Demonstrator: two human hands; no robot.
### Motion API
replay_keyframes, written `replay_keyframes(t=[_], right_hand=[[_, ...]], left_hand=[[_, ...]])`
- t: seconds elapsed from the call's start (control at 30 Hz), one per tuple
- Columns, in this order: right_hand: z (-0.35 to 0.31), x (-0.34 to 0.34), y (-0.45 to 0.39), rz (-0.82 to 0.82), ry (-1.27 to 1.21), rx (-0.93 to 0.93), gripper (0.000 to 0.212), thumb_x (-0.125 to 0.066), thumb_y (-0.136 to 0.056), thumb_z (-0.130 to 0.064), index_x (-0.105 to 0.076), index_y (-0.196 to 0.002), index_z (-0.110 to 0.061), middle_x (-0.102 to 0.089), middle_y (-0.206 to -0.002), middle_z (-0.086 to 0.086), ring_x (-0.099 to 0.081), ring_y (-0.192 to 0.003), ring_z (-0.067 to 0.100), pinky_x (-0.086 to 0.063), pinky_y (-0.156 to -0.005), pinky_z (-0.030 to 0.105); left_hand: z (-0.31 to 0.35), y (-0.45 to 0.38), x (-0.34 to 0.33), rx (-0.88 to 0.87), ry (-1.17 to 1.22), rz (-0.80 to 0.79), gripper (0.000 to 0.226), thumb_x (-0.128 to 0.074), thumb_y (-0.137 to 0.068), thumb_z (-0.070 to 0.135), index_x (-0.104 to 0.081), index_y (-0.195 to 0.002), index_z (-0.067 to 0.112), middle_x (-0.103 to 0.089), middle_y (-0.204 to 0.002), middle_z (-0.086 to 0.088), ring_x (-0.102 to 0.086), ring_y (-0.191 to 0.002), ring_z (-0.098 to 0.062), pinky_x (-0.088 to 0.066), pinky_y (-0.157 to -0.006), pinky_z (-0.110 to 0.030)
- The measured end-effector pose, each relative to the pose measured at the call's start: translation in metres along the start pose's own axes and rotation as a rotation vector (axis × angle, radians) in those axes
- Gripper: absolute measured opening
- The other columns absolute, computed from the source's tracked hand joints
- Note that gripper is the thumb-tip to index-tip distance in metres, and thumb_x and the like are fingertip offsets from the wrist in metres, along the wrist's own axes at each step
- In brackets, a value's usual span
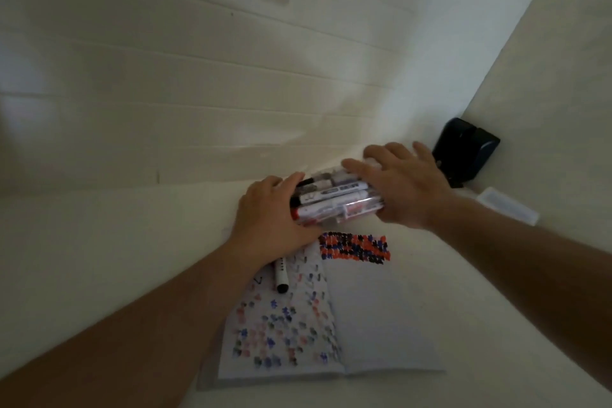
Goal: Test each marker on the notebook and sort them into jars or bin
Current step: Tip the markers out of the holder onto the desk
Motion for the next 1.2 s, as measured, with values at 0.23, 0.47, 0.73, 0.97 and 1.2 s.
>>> replay_keyframes(t=[0.23,0.47,0.73,0.97,1.2], right_hand=[[0.047,-0.013,0.011,0.01,0.087,-0.06,0.116,-0.082,-0.067,-0.064,-0.012,-0.157,-0.045,-0.037,-0.158,0.005,-0.041,-0.141,0.033,-0.03,-0.113,0.069],[0.077,-0.024,0.048,-0.06,0.208,-0.108,0.114,-0.089,-0.067,-0.053,-0.022,-0.159,-0.045,-0.035,-0.16,0.007,-0.033,-0.146,0.037,-0.024,-0.114,0.072],[0.071,-0.014,0.045,-0.003,0.228,-0.107,0.117,-0.089,-0.07,-0.046,-0.014,-0.158,-0.045,-0.034,-0.162,0.005,-0.034,-0.148,0.038,-0.024,-0.115,0.072],[0.084,-0.013,0.057,-0.076,0.356,-0.154,0.118,-0.087,-0.073,-0.041,-0.008,-0.161,-0.043,-0.023,-0.166,0.006,-0.023,-0.152,0.039,-0.018,-0.116,0.071],[0.094,0.002,0.05,-0.034,0.335,-0.182,0.12,-0.085,-0.076,-0.039,0.001,-0.16,-0.044,-0.014,-0.168,0.005,-0.013,-0.155,0.039,-0.015,-0.118,0.071]], left_hand=[[-0.012,0.0,0.007,0.102,-0.097,0.028,0.104,-0.063,-0.063,0.077,-0.025,-0.156,0.048,-0.042,-0.15,-0.001,-0.034,-0.138,-0.031,-0.029,-0.117,-0.049],[-0.005,0.001,0.007,0.101,-0.124,0.005,0.098,-0.063,-0.066,0.077,-0.031,-0.154,0.047,-0.031,-0.16,0.001,-0.023,-0.147,-0.031,-0.02,-0.121,-0.05],[0.0,0.004,0.009,0.035,-0.182,0.019,0.096,-0.054,-0.061,0.075,-0.033,-0.151,0.052,-0.03,-0.161,0.002,-0.019,-0.147,-0.032,-0.017,-0.12,-0.057],[0.013,0.009,0.011,-0.062,-0.241,0.015,0.088,-0.047,-0.066,0.062,-0.033,-0.152,0.053,-0.025,-0.165,0.002,-0.009,-0.152,-0.032,-0.003,-0.12,-0.064],[0.031,0.021,0.013,-0.303,-0.286,0.026,0.076,-0.047,-0.07,0.064,-0.043,-0.146,0.056,-0.034,-0.161,0.009,-0.014,-0.153,-0.029,-0.003,-0.12,-0.066]])
Point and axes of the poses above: each hand's wrist, its own y-axis away from the middle knuckle, its own x-axis out of the back of the hand, z = x × y, the point moved 6 cm from there along -y, towards the middle knuckle
